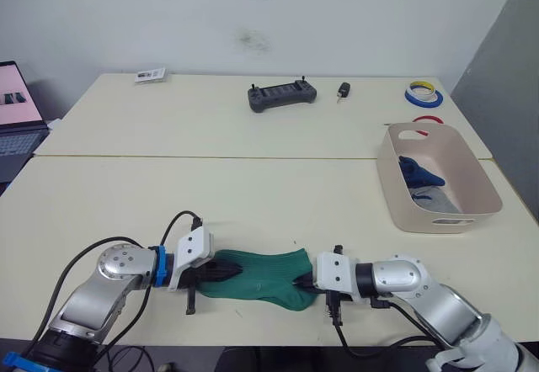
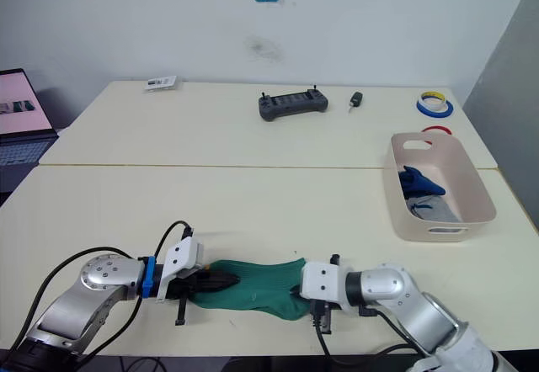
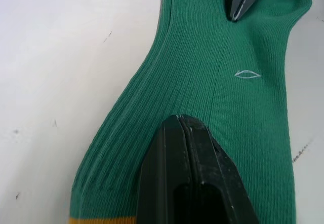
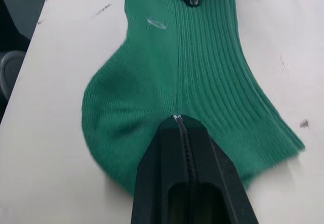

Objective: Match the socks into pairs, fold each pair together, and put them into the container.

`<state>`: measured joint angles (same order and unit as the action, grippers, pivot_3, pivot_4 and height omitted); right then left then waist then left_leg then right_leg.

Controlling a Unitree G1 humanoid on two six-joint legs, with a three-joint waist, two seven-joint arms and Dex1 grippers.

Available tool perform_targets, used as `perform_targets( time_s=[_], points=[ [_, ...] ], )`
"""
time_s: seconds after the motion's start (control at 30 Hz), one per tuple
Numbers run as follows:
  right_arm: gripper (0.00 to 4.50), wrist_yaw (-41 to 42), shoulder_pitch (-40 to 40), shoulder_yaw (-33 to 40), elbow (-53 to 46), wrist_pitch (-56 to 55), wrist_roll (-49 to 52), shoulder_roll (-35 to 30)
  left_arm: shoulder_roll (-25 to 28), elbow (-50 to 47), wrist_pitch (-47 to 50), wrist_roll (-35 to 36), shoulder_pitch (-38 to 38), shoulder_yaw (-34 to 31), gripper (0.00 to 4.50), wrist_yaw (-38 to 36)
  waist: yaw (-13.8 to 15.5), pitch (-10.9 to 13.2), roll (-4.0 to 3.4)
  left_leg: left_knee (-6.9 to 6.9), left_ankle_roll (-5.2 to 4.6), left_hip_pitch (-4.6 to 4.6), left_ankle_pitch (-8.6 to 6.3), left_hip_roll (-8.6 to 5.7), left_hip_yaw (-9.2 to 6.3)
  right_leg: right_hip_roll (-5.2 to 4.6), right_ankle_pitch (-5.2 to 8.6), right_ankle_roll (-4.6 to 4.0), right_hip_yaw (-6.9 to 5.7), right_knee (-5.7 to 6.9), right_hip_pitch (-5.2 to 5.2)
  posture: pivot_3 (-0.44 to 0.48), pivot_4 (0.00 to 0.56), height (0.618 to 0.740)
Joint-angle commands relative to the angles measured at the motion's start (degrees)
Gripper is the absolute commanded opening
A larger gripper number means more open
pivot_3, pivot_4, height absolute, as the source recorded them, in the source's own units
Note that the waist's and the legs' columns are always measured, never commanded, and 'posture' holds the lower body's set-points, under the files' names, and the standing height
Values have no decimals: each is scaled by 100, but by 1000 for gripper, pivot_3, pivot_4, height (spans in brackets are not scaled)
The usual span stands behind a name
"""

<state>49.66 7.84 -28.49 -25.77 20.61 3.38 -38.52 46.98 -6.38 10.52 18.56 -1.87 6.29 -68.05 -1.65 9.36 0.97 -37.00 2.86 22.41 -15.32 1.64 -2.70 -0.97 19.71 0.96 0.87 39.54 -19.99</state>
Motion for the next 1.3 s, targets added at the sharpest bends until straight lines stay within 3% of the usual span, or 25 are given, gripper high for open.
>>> perform_targets(
  time_s=[0.03, 0.2, 0.3, 0.47, 0.6, 0.63, 0.93, 1.2, 1.3],
  points=[
    [36, -84, -281, 559, -316, -21, 399, 45, -65, -44, 128, 91, 129, -118, 0, 80, 1, 0, 0, 0, 0, 0, 0, 0, 0, 0, 0, 0, 1, 0, 0, 0, 150, 740],
    [36, -280, -596, 1108, -946, 137, 879, 251, -135, -569, 802, 1052, 98, -780, 0, 120, -11, 3, 2, 0, 0, 4, 0, 4, -1, 1, 0, 0, 1, 4, -5, 0, 150, 740],
    [918, -488, -597, 1454, -1137, 544, 1134, 376, 27, -731, 1266, 1442, 32, -1249, 0, 235, -6, 5, 5, -1, 1, 9, 0, 6, -6, 1, 0, 0, -4, 6, -7, 0, 150, 740],
    [2659, -780, -404, 1711, -1115, 1351, 1490, 559, 298, -410, 1848, 1667, -99, -1831, 1437, 384, -14, 5, 4, 0, 0, 7, 0, 3, -4, 0, 0, 0, -3, 6, -8, 0, 150, 740],
    [4099, -936, -240, 1553, -934, 1704, 1470, 681, 344, -63, 2287, 1721, -154, -1942, 2702, 493, -9, 6, 3, 2, 0, 8, 0, 4, -4, 2, 0, 0, -1, 6, -13, 0, 150, 740],
    [4437, -972, -203, 1495, -863, 1795, 1462, 729, 366, -22, 2450, 1771, -140, -1949, 2725, 486, -9, 6, 3, 2, 0, 9, 0, 2, -3, 1, 0, 0, -1, 5, -13, 0, 150, 740],
    [4437, -994, -38, 1052, -403, 2034, 1326, 872, 471, -180, 3096, 1659, -10, -1431, 2725, 397, -9, 7, 4, 1, 0, 15, 0, 2, -2, -1, 0, 0, 0, 6, -19, 0, 150, 740],
    [4437, -1003, 1, 908, -282, 2197, 1340, 841, 516, -184, 2555, 1111, 176, -798, 2725, 206, -4, 7, 4, 2, 0, 14, 0, 2, -2, -2, 0, 0, 0, 8, -19, 0, 150, 740],
    [4471, -1035, 26, 860, -250, 2305, 1332, 866, 482, -229, 2469, 1022, 221, -738, 2157, 183, -4, 6, 4, 1, 0, 14, 0, 1, 0, -3, 0, 0, 1, 7, -18, 0, 150, 740]
  ],
)
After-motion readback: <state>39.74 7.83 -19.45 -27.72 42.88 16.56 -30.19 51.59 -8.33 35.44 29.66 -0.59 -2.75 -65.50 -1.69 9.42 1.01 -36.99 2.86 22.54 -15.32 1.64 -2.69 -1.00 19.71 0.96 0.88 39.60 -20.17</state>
